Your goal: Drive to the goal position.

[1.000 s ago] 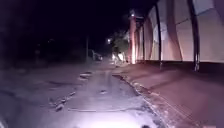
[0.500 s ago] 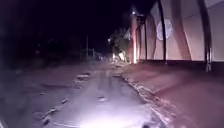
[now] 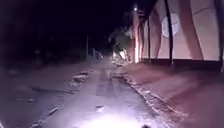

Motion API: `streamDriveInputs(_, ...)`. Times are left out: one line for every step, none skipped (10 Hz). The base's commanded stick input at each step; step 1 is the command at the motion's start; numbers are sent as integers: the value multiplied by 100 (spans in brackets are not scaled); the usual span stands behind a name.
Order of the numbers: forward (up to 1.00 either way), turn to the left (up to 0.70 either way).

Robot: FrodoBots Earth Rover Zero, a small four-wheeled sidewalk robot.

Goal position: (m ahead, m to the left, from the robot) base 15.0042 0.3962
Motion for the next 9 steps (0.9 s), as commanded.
streamDriveInputs(70, 0)
streamDriveInputs(70, 0)
streamDriveInputs(70, 0)
streamDriveInputs(70, 0)
streamDriveInputs(70, 0)
streamDriveInputs(70, 0)
streamDriveInputs(70, 0)
streamDriveInputs(70, 0)
streamDriveInputs(70, 0)
